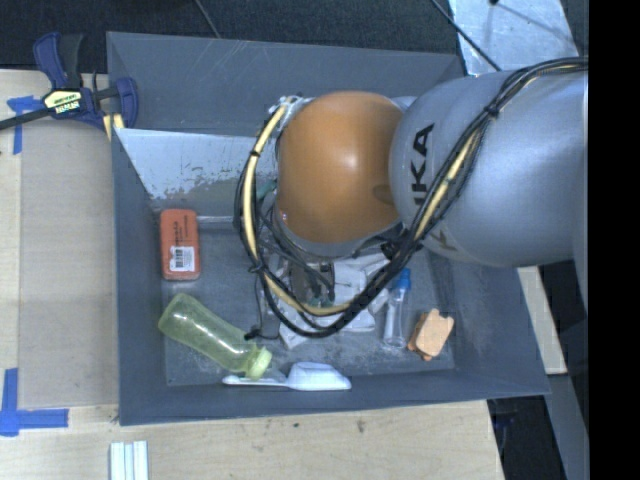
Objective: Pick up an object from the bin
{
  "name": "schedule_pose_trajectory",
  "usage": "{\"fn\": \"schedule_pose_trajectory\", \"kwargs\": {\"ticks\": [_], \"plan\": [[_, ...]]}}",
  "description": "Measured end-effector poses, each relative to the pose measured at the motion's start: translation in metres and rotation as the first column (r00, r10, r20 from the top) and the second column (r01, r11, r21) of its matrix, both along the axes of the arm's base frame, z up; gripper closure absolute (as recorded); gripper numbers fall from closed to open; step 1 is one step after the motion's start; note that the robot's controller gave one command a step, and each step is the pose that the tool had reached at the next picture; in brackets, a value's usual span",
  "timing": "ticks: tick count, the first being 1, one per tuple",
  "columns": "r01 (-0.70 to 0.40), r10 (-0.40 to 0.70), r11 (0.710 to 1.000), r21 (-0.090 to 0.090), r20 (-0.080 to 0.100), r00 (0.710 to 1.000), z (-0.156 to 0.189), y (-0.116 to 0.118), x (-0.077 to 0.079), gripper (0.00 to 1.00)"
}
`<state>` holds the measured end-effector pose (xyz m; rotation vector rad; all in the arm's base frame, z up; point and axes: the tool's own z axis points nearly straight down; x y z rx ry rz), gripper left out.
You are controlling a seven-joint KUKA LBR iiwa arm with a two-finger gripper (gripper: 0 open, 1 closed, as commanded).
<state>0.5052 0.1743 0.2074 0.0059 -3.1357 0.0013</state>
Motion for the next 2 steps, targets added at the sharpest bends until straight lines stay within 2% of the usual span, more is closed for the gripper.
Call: {"fn": "schedule_pose_trajectory", "kwargs": {"ticks": [1,2], "plan": [[0.003,-0.003,1.0,0.002,0.008,1.0,0.005,-0.001,0.002,0.0],[0.033,-0.033,0.999,0.004,0.015,0.999,-0.044,-0.006,0.004,0.0]]}}
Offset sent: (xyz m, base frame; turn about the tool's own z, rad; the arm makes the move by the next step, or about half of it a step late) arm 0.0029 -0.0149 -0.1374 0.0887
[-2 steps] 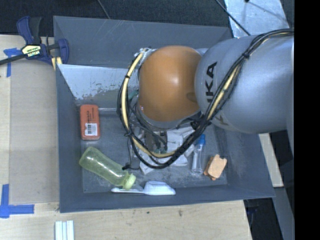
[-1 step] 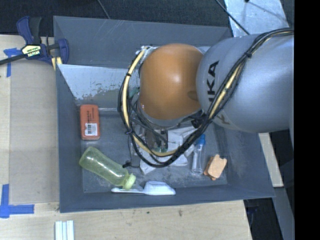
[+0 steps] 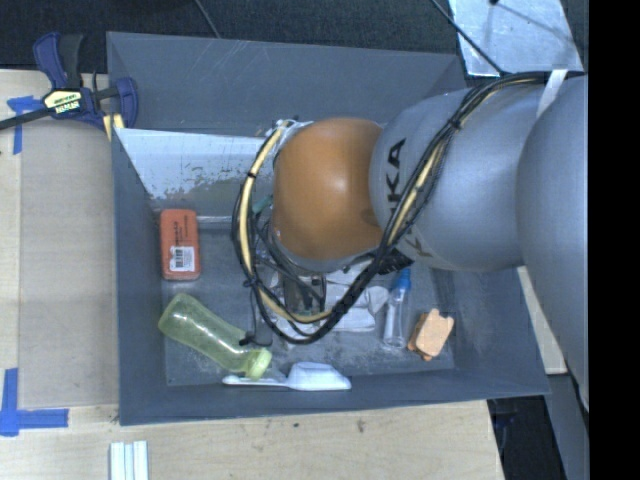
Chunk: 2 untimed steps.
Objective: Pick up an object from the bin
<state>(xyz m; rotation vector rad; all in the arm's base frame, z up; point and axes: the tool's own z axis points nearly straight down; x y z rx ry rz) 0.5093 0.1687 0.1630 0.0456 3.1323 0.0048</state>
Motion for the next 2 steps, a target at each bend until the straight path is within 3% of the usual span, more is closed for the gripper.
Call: {"fn": "schedule_pose_trajectory", "kwargs": {"ticks": [1,2], "plan": [[-0.001,0.001,1.0,-0.001,-0.005,1.0,-0.021,-0.005,0.001,0.0],[-0.065,0.065,0.998,-0.004,-0.012,0.998,-0.042,-0.025,0.005,0.0]]}}
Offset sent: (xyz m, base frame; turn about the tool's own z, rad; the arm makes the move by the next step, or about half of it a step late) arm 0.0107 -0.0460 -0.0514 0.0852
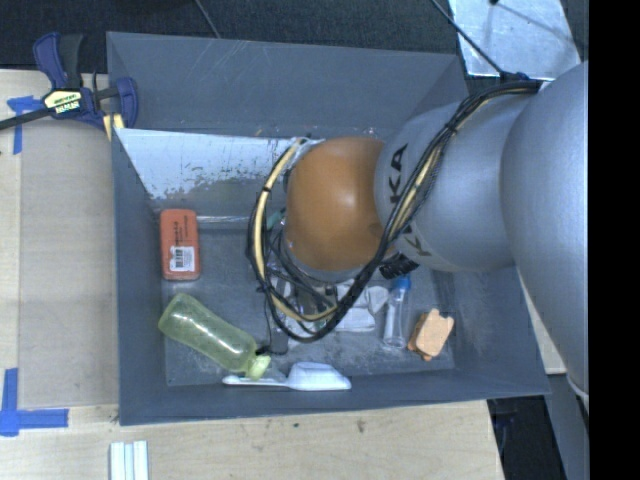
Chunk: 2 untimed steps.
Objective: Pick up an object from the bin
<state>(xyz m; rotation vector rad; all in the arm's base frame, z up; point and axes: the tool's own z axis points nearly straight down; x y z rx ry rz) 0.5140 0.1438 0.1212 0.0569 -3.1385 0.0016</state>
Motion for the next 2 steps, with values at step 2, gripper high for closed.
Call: {"fn": "schedule_pose_trajectory", "kwargs": {"ticks": [2], "plan": [[0.152,-0.152,0.988,0.004,0.013,0.988,0.075,-0.009,0.081,0.0]]}}
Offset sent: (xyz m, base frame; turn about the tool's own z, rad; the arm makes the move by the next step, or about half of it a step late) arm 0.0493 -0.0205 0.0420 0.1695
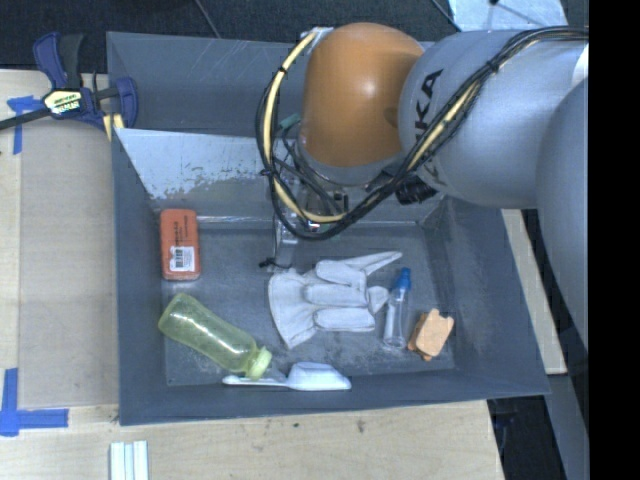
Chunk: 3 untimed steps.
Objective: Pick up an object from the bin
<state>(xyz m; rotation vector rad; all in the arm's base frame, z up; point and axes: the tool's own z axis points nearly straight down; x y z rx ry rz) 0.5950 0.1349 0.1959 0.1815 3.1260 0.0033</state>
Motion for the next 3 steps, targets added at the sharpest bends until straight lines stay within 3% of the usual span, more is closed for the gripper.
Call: {"fn": "schedule_pose_trajectory", "kwargs": {"ticks": [1,2,3], "plan": [[-0.015,0.015,1.0,0.0,-0.001,1.0,-0.049,-0.036,-0.029,0.0],[-0.017,0.017,1.0,-0.002,-0.006,1.0,-0.064,-0.047,-0.036,0.0],[-0.206,0.206,0.979,-0.002,-0.013,0.978,-0.036,-0.052,-0.018,0.0]]}}
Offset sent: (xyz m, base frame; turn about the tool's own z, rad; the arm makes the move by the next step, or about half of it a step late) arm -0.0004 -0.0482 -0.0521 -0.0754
